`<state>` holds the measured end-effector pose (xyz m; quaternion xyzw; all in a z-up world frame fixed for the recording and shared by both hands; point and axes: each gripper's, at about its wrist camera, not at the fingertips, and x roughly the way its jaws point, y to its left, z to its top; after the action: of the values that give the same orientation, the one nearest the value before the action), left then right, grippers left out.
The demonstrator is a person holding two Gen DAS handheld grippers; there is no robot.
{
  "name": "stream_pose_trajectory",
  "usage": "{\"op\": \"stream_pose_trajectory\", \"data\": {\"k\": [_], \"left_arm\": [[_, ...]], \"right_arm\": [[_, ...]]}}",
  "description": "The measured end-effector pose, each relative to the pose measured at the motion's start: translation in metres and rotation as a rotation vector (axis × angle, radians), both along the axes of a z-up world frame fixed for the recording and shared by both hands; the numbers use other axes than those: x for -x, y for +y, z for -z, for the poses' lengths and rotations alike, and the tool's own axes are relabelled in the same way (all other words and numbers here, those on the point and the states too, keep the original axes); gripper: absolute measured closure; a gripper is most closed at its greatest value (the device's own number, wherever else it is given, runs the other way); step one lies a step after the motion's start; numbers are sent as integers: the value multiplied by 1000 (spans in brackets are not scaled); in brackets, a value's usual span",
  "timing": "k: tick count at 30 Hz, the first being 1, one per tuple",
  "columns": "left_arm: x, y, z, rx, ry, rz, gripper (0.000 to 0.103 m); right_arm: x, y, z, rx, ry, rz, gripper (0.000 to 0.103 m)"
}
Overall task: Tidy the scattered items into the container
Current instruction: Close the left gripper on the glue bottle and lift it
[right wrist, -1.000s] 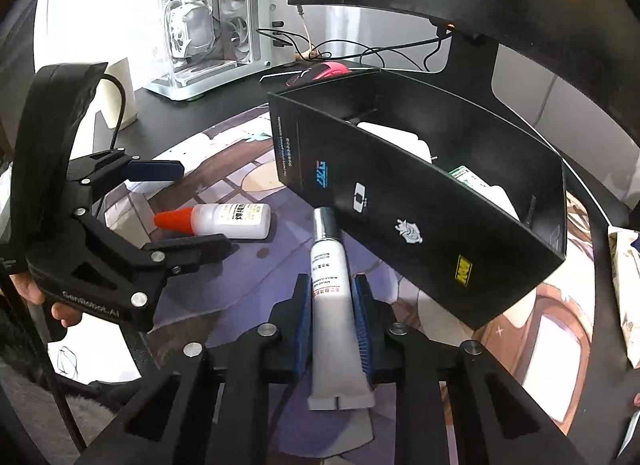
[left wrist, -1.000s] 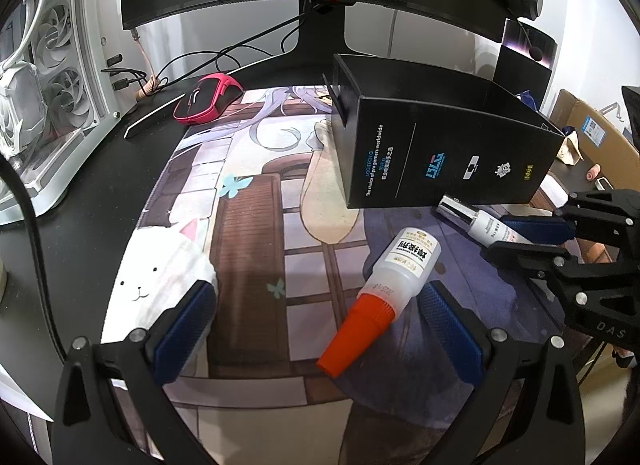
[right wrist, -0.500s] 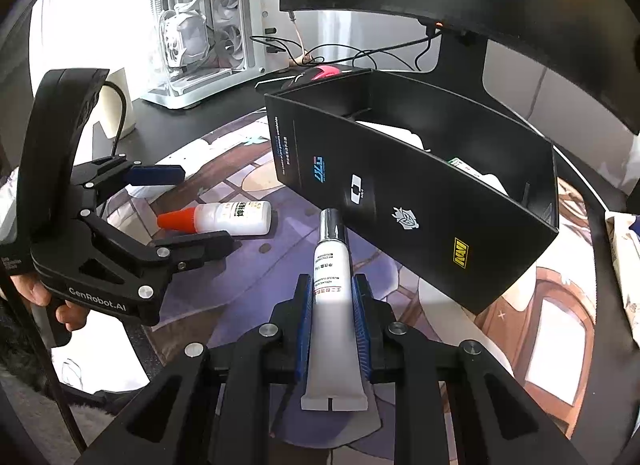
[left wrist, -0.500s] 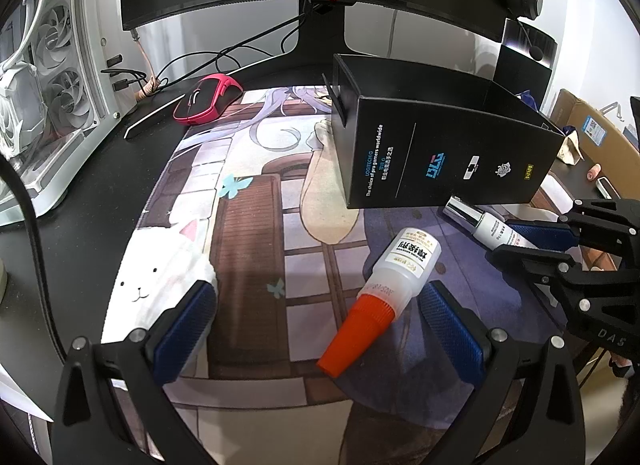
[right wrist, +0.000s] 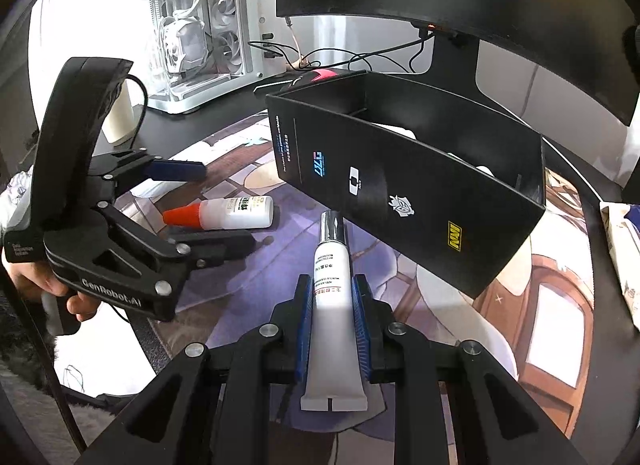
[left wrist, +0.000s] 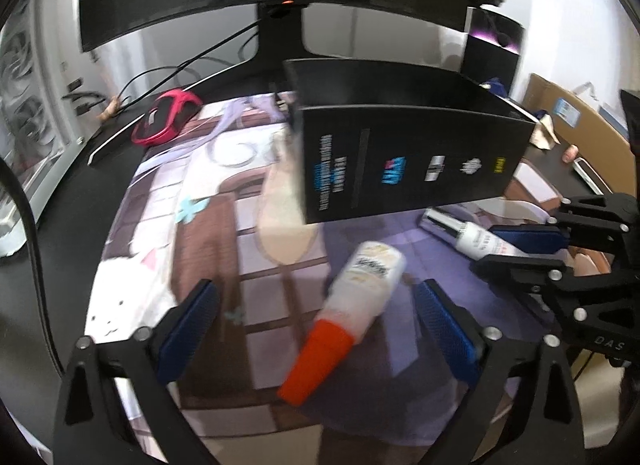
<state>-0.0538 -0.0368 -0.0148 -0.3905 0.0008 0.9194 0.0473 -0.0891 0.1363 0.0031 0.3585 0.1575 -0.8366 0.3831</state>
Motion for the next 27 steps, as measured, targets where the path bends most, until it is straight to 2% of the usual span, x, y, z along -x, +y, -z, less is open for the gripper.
{"op": "stream_pose_trajectory", "data": {"k": [2,4,5,6,7,27], "left_arm": [[-3,5,-2,-5,15,42,26],[-6,8,-5,-9,27,77,52],[-7,8,-6,-12,29,86,60],[-7,7,-6,-17,30,91,73],[-7,6,-7,-22,29,93,79],[-7,8,-9,-37,19,127,79]], "right_arm": [[0,1,0,1,-1,1,84],[-1,1,0,3,-2,-1,84],[-1,2,0,4,-2,-2,84],[-1,2,0,7,-4,0,84],[-1,3,0,9,-4,0,84],[-1,3,-1,11,-6,4,84]]}}
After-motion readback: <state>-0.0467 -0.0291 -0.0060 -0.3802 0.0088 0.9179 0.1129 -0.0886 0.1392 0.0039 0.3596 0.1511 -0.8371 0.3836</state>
